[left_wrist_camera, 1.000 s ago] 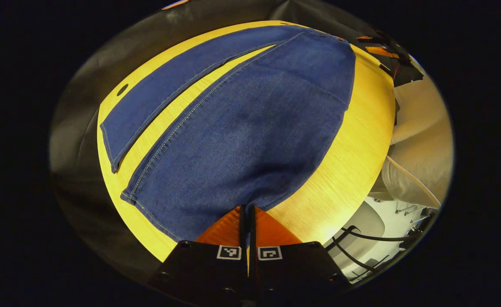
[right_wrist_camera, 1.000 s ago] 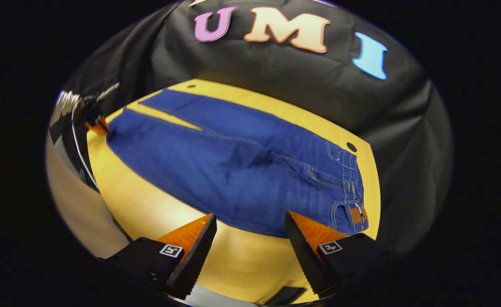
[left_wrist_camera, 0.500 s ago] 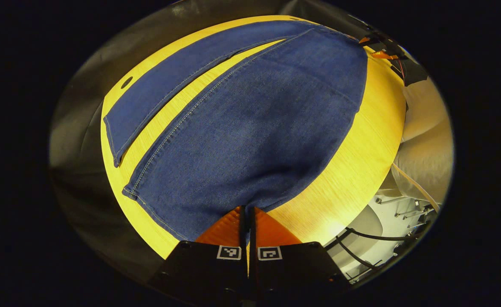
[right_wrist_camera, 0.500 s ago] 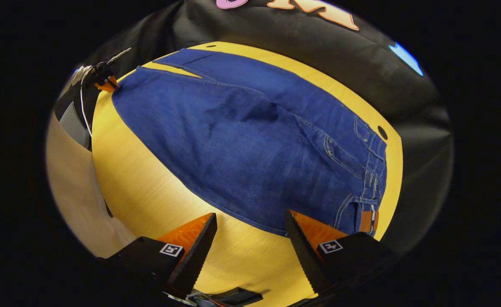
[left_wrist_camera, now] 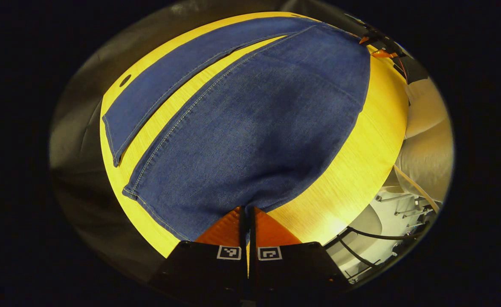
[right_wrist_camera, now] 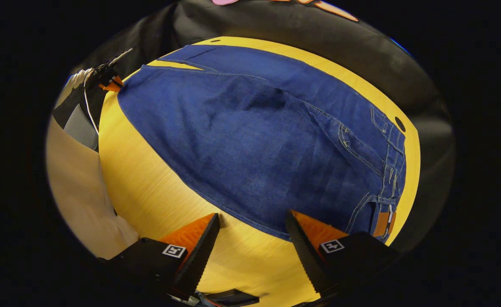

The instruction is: Grasp the waist and the cuffs of the jeans and fold them to make the two legs overlap; first hold the waist and fold one-third of the jeans toward the cuffs, then hold the cuffs and fold the remaining one-third in the same direction to finish folding.

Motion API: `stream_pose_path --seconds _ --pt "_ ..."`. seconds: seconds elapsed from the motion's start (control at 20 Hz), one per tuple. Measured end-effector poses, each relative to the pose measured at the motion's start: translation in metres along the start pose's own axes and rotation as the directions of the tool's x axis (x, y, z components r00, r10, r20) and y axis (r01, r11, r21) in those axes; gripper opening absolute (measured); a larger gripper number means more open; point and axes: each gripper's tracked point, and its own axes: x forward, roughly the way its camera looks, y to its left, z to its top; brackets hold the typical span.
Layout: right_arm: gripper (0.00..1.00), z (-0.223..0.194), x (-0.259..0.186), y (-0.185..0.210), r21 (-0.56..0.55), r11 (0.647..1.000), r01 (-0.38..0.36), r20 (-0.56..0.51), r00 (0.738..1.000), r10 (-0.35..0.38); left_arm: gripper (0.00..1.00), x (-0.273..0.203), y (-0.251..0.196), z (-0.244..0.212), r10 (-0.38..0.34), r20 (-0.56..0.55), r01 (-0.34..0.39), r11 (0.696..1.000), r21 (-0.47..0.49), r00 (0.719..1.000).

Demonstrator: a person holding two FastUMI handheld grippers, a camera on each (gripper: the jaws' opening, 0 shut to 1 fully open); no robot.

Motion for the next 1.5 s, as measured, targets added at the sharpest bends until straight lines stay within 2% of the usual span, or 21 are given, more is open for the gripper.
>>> stream_pose_path --seconds 0.05,0.1,0.2,0.3,0.5,0.7,0.8,0.9,1.0,1.1,1.15,1.3,1.4,1.5 --pt "0.93 -0.002 -0.002 0.000 0.002 1.000 0.001 -0.001 1.000 -0.001 0.00 0.000 0.000 0.001 0.003 -0.001 -0.003 1.000 -0.001 1.000" --pt "0.98 -0.001 -0.001 0.000 0.006 1.000 0.003 -0.003 1.000 -0.003 0.00 0.000 0.000 0.001 0.005 -0.003 -0.005 1.000 -0.003 1.000" --pt "0.87 0.003 -0.001 -0.003 0.020 1.000 0.009 0.006 1.000 -0.009 0.00 0.002 0.002 0.003 0.011 -0.001 -0.011 1.000 -0.012 1.000" --pt "0.64 0.012 -0.001 -0.010 0.004 1.000 0.014 0.038 0.999 -0.014 0.00 0.005 0.004 0.006 0.019 0.011 -0.019 1.000 -0.021 1.000" --pt "0.08 0.035 -0.004 -0.019 -0.034 0.995 0.090 0.120 0.989 -0.085 0.00 0.008 0.008 0.009 0.043 0.029 -0.042 0.999 -0.034 0.999" --pt "0.04 0.025 -0.005 -0.016 0.133 0.985 0.108 0.074 0.990 -0.119 0.00 0.007 0.009 0.008 0.057 0.052 -0.053 0.996 -0.069 0.997" --pt "0.03 0.027 -0.004 -0.019 0.153 0.978 0.143 0.073 0.985 -0.156 0.00 0.007 0.010 0.009 0.083 0.102 -0.067 0.985 -0.158 0.991" --pt "0.00 0.027 -0.006 -0.020 0.168 0.964 0.205 0.080 0.972 -0.221 0.00 0.007 0.012 0.009 0.130 0.158 -0.074 0.945 -0.318 0.979" --pt "0.03 0.030 -0.011 -0.020 0.214 0.943 0.256 0.094 0.955 -0.280 0.00 0.009 0.016 0.014 0.205 0.183 -0.095 0.873 -0.478 0.962" --pt "0.03 0.037 -0.021 -0.023 0.298 0.912 0.282 0.107 0.939 -0.326 0.00 0.003 0.030 0.026 0.336 0.204 -0.162 0.796 -0.583 0.919" --pt "0.03 0.044 -0.028 -0.025 0.353 0.891 0.284 0.126 0.930 -0.346 0.00 -0.002 0.035 0.036 0.386 0.220 -0.168 0.753 -0.636 0.896" --pt "0.03 0.070 -0.052 -0.038 0.460 0.833 0.307 0.180 0.886 -0.427 0.00 -0.024 0.055 0.056 0.515 0.255 -0.188 0.659 -0.728 0.818" --pt "0.00 0.088 -0.066 -0.050 0.486 0.808 0.334 0.212 0.851 -0.480 0.00 -0.049 0.073 0.074 0.567 0.274 -0.186 0.622 -0.760 0.777" --pt "0.02 0.109 -0.080 -0.061 0.516 0.784 0.345 0.243 0.819 -0.520 0.00 -0.071 0.095 0.093 0.595 0.300 -0.148 0.587 -0.796 0.746"
